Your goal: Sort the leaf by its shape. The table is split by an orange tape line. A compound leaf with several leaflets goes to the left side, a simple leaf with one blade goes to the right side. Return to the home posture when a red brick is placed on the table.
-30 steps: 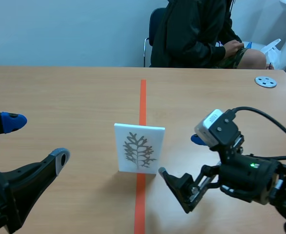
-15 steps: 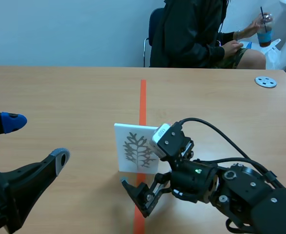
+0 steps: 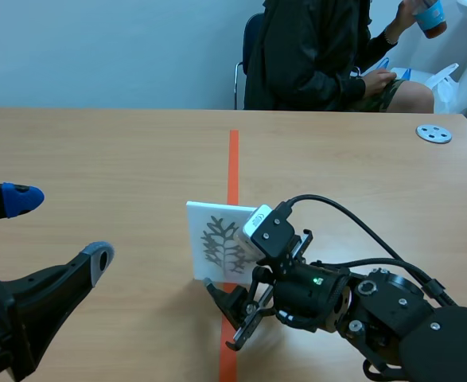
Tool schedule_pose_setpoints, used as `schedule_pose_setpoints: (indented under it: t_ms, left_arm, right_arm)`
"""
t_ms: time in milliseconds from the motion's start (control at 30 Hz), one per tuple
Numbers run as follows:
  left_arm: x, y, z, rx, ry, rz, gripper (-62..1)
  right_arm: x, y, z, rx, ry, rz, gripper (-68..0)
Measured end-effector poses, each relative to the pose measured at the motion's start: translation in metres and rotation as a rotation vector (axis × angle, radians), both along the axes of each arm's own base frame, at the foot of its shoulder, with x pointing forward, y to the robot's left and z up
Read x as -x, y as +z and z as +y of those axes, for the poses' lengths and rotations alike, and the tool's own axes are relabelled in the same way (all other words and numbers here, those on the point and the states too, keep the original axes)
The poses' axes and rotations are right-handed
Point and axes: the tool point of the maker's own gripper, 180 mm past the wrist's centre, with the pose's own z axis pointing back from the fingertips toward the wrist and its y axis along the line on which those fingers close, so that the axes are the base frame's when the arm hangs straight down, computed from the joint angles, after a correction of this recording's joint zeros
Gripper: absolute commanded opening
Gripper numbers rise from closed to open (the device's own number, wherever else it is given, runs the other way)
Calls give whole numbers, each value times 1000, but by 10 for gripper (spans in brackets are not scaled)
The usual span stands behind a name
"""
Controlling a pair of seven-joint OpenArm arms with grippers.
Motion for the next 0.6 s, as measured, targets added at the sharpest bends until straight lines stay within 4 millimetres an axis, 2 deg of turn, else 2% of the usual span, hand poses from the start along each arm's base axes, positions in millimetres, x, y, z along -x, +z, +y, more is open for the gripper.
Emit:
schedule_pose_setpoints:
  t_ms: [400, 600]
  left_arm:
    - [0, 0, 0, 0, 0, 0, 14]
    - [0, 0, 0, 0, 0, 0, 14]
  right_arm:
    - [0, 1, 0, -3, 0, -2, -660]
    - [-1, 3, -3, -12, 0, -16, -660]
